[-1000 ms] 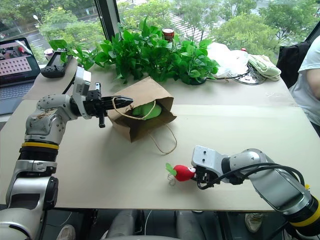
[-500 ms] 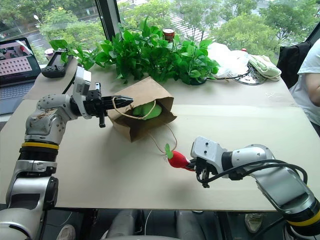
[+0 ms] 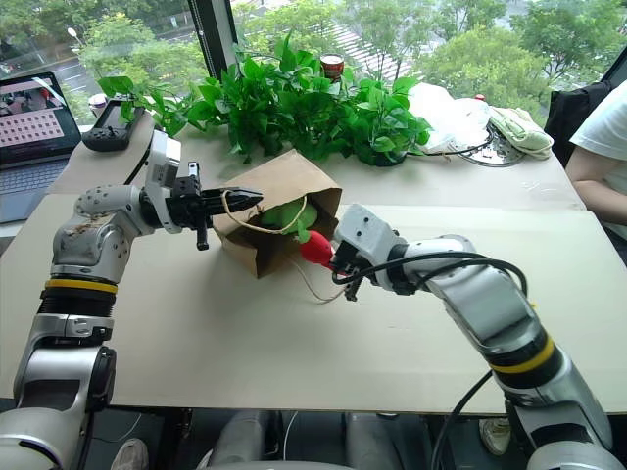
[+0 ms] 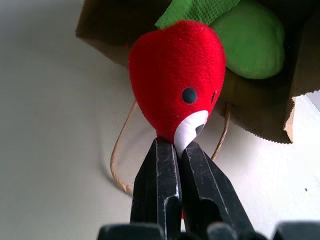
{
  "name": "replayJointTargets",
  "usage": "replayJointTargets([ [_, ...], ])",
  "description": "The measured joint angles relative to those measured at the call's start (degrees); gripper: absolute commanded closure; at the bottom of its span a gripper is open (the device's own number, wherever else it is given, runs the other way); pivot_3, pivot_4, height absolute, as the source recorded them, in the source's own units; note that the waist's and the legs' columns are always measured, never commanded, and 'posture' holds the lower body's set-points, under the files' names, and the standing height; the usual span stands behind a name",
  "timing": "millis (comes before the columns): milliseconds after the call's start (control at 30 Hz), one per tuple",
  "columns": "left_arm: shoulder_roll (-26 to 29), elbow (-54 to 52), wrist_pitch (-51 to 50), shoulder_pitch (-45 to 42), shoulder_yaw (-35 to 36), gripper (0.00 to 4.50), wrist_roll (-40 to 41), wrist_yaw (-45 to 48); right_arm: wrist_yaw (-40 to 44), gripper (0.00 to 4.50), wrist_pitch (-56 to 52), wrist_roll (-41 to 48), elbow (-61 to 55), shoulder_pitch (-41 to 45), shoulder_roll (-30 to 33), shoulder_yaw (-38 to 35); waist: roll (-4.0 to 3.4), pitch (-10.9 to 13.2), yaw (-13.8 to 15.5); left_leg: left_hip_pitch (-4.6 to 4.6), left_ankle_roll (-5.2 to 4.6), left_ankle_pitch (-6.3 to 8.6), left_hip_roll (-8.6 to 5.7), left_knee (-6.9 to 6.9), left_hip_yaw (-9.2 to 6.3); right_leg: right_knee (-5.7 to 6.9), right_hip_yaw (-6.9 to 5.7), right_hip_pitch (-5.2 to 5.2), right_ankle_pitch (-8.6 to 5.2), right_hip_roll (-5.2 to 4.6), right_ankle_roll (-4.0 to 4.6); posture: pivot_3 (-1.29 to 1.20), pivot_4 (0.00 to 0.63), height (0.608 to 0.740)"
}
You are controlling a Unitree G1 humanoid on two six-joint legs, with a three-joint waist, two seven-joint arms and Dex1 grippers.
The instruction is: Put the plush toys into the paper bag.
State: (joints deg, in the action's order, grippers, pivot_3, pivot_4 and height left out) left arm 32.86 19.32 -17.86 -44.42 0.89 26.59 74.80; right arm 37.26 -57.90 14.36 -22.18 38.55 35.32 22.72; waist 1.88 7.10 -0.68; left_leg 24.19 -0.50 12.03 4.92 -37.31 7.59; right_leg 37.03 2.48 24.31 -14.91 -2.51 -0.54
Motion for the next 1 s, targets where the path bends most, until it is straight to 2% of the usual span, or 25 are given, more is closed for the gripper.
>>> replayJointTargets([
  [200,-0.49,-0.28,0.0,-0.02,-0.17,4.5,0.0,-0.05,-3.77,4.44,-0.93,-3.44,7.83,7.12,-9.55,4.31,-0.01,0.0,-0.13,-0.01,0.02,-0.01,0.01,0.01,-0.01,0.09,-0.02,0.03,0.0,0.01,0.01,0.0,0.15,0.74],
  [333,-0.68,-0.35,0.0,-0.07,-0.41,4.5,0.0,-0.04,-6.89,4.44,-1.3,-5.47,15.89,12.85,-18.71,5.87,-0.02,-0.01,-0.29,0.0,0.04,-0.03,0.02,0.03,0.0,0.11,-0.03,0.05,0.01,0.02,0.01,0.0,0.15,0.74],
  [533,-0.76,-0.33,0.0,-0.08,-0.62,4.5,-0.01,-0.04,-10.05,4.44,0.97,-6.85,21.3,13.94,-28.05,6.08,-0.02,-0.01,-0.06,0.1,0.04,-0.03,0.01,0.04,0.0,0.16,-0.08,0.01,0.01,-0.02,0.0,0.0,0.15,0.74],
  [600,-0.75,-0.33,0.0,-0.08,-0.66,4.5,-0.01,-0.04,-10.29,3.78,1.32,-6.91,21.72,13.88,-28.25,5.84,-0.02,-0.01,0.0,0.1,0.04,-0.03,0.01,0.04,0.0,0.16,-0.09,-0.02,0.01,-0.03,0.0,0.0,0.15,0.74],
  [667,-0.74,-0.33,0.0,-0.08,-0.66,4.5,-0.01,-0.04,-10.44,3.32,1.38,-6.96,21.95,13.4,-28.24,4.93,-0.02,-0.01,-0.02,0.1,0.04,-0.03,0.01,0.04,0.0,0.14,-0.09,-0.02,0.01,-0.03,0.0,0.0,0.15,0.74],
  [700,-0.75,-0.33,0.0,-0.08,-0.69,4.5,-0.01,-0.04,-10.52,2.85,1.38,-6.96,22.09,12.81,-28.13,4.15,-0.02,-0.01,-0.06,0.09,0.04,-0.03,0.02,0.04,0.0,0.14,-0.09,-0.02,0.01,-0.02,0.0,0.0,0.15,0.74],
  [833,-0.74,-0.33,-0.06,-0.08,-0.74,4.5,-0.24,-0.04,-10.44,1.6,1.25,-6.91,22.1,12.08,-26.99,2.43,-0.02,-0.01,-0.22,0.07,0.05,-0.03,0.02,0.07,-0.01,0.14,-0.08,0.01,0.01,-0.01,0.0,0.0,0.15,0.74],
  [1000,-0.76,-0.41,-0.12,-0.08,-0.81,4.5,-0.37,-0.04,-9.65,1.6,-1.5,-6.19,16.9,9.73,-23.89,0.21,-0.02,-0.01,-0.31,0.09,0.06,-0.04,0.02,0.11,-0.02,0.14,-0.08,0.02,0.01,-0.01,0.0,0.0,0.15,0.74],
])
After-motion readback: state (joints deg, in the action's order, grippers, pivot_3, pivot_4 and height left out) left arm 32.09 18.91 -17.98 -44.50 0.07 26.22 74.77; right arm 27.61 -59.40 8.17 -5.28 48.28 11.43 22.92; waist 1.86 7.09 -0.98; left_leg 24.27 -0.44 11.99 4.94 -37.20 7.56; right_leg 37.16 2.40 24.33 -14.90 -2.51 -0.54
